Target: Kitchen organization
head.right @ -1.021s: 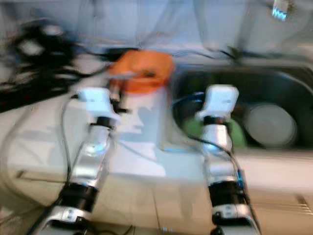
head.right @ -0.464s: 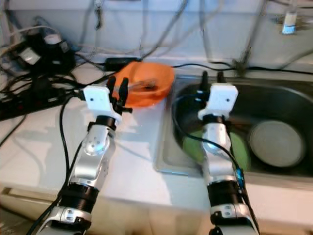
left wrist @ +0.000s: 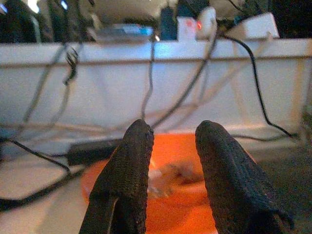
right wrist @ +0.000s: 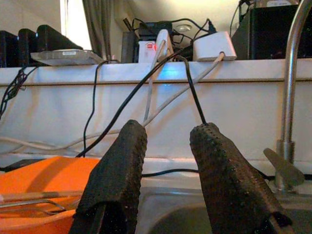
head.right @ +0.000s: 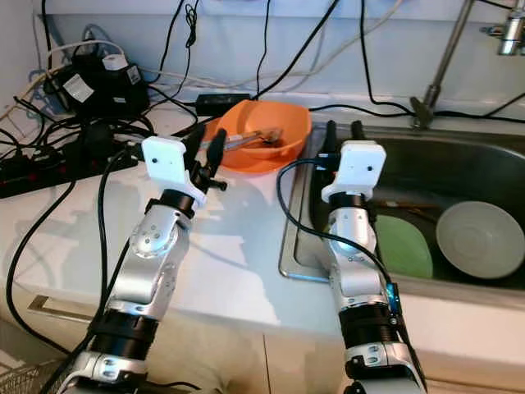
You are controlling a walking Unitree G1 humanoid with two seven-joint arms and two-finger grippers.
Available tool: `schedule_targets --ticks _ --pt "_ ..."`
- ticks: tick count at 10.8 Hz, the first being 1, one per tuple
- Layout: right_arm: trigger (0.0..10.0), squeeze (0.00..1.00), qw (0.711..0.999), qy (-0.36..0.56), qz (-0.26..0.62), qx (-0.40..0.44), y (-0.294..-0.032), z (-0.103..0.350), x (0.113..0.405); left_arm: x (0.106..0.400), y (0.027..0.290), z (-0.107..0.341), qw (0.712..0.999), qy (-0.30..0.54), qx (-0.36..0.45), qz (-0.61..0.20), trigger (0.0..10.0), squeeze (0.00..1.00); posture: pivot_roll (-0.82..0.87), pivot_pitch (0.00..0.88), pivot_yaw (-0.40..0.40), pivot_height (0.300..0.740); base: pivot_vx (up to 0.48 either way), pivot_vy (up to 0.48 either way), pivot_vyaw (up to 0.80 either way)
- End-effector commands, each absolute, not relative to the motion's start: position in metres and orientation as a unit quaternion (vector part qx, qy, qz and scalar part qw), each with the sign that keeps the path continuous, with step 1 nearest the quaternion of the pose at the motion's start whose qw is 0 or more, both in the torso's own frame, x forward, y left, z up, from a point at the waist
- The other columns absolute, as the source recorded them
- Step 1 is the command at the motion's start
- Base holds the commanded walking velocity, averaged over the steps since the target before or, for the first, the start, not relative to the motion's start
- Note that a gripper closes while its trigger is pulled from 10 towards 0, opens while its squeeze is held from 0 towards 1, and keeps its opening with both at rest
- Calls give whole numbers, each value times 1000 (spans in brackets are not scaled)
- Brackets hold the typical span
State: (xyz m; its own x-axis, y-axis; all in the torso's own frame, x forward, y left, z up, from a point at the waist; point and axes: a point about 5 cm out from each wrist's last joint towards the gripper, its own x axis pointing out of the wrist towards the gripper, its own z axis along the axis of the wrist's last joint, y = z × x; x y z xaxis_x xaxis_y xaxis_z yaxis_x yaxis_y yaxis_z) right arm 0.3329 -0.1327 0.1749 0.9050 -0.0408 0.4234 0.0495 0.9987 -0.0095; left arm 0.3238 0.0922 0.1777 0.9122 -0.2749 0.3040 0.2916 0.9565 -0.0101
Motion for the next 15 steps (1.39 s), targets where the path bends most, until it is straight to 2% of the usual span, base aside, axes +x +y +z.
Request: schedule_targets --ticks 1,4,8,11,15 --pt "10000 0 975 -220 -23 -10 -132 177 333 321 90 170 978 -121 -16 -169 10000 0 73 0 65 740 0 0 0" --pt "10000 0 975 -218 -28 -10 -134 175 332 313 90 162 977 -79 -19 -196 10000 0 71 0 70 740 0 0 0" --pt "10000 0 976 -217 -23 -5 -130 174 333 302 103 151 979 -22 -14 -203 10000 0 83 0 78 740 0 0 0" --pt "10000 0 976 -218 -19 -2 -128 175 333 298 98 146 973 8 5 -229 10000 0 83 0 80 740 0 0 0" --pt "10000 0 976 -218 -21 -2 -127 175 333 305 98 144 976 34 10 -216 10000 0 81 0 80 740 0 0 0"
